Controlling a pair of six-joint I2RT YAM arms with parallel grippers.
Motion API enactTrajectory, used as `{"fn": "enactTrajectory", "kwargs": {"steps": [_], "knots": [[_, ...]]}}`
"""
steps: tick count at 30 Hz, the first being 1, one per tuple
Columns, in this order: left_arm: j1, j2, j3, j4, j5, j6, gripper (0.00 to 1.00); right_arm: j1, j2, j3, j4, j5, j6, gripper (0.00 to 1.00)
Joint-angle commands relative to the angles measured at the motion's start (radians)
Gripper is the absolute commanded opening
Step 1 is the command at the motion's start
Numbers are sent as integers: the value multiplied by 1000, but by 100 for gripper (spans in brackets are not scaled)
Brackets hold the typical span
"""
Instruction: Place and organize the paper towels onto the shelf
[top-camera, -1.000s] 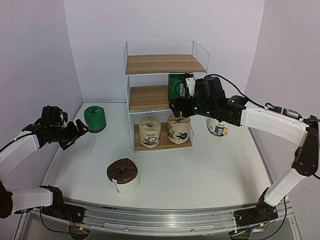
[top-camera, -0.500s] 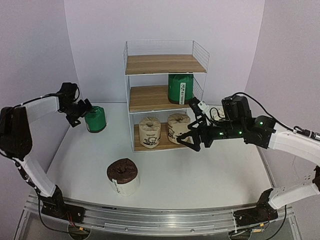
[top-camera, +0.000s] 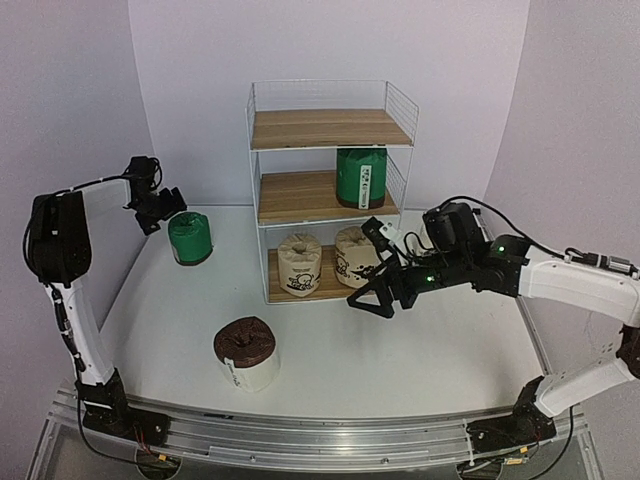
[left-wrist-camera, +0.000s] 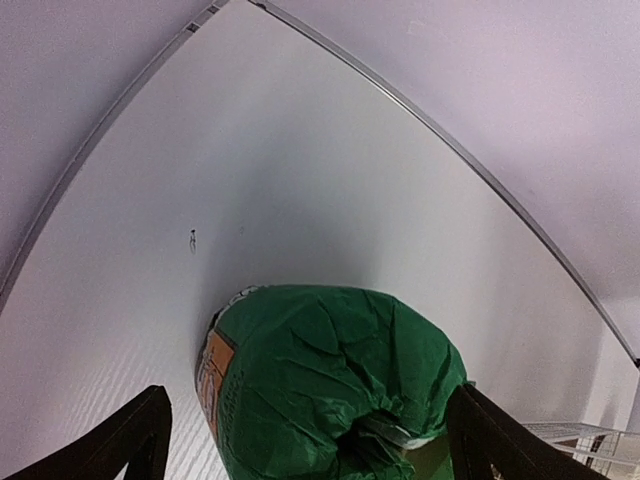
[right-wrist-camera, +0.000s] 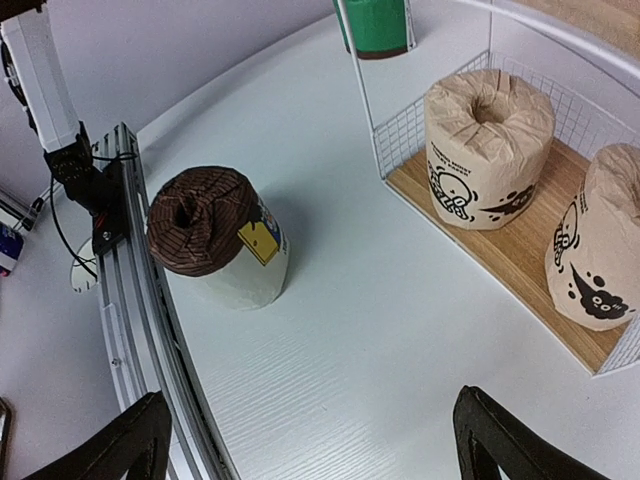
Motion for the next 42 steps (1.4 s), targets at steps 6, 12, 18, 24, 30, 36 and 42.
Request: {"fn": "enactTrajectory", "kwargs": {"steps": [6,12,18,24,30,36,42], "knots": [[19,75,25,-43,35,72,83,0,58,76,-34,16,-6,94],[20,116,45,-59,60,61,71,0,57,75,-40,29,6,93],[20,72,-15,-39,138,63,67,1,47,70,-45,30,12,93],[20,16,-35,-38,163,60,70,1,68,82,-48,26,12,93],[20,-13,-51,-38,193,59,71,1,91,96,-52,17,6,93],[20,-51,-69,-15,233,47,73,1,104,106,-54,14,5,93],[21,-17,-68,-27,183,46,73,0,113,104,-55,19,4,93]]}}
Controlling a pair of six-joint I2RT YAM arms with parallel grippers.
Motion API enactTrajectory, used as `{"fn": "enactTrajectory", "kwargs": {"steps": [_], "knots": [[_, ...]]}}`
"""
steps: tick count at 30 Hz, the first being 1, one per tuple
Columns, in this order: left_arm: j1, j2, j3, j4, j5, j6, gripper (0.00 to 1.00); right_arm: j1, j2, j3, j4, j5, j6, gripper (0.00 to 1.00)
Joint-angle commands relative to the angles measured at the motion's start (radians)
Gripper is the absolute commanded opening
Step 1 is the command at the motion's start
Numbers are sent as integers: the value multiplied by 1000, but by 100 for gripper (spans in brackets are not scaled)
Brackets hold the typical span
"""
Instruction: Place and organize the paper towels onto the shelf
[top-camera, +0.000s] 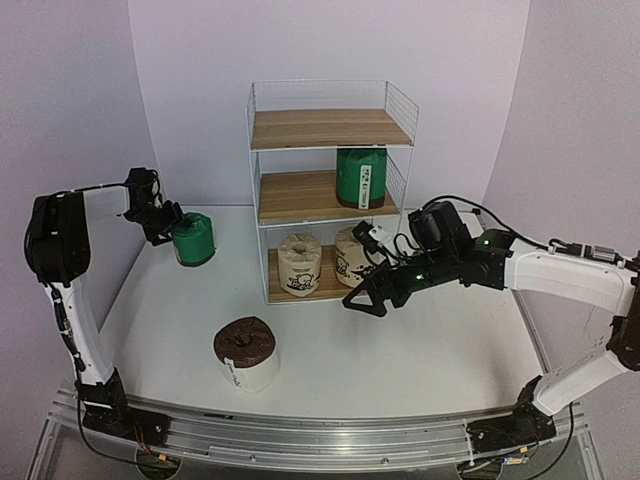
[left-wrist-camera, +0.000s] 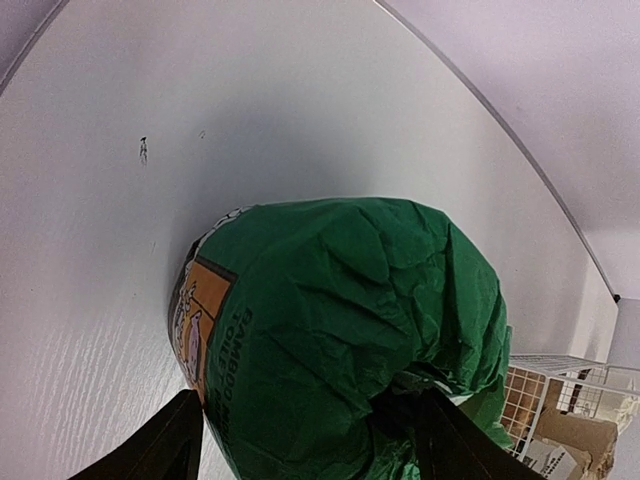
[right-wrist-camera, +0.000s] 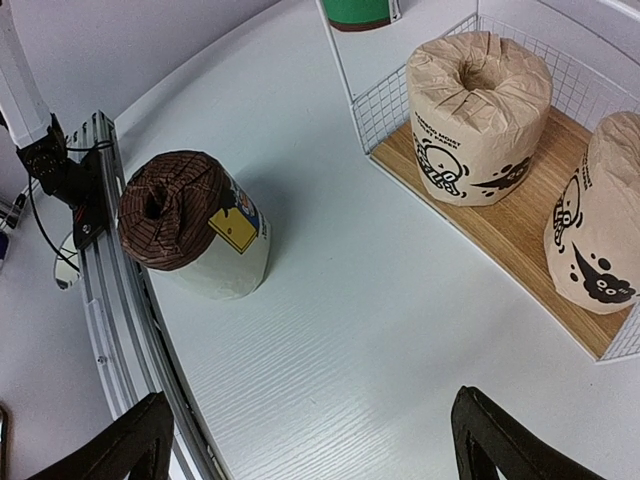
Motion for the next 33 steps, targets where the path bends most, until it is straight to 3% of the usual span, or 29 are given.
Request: {"fn": "enactTrajectory", "kwargs": {"steps": [1,15,21,25,33], "knots": [[-2,-14,1,-9,-18,7,72,1,15,42,2,-2,-2,93],[-3,61,25,-37,-30,11,56,0,-10,24,-8,30,-18,93],[-3,89,61,-69,-47,23,41,0,-22,16,-13,36,-18,93],[-4,97,93,-103,-41,18,26,0,-39,8,-16,40,-18,93],[-4,5,65,-137,13,-71,9,1,-73,-12,-21,33,-17,93]]}}
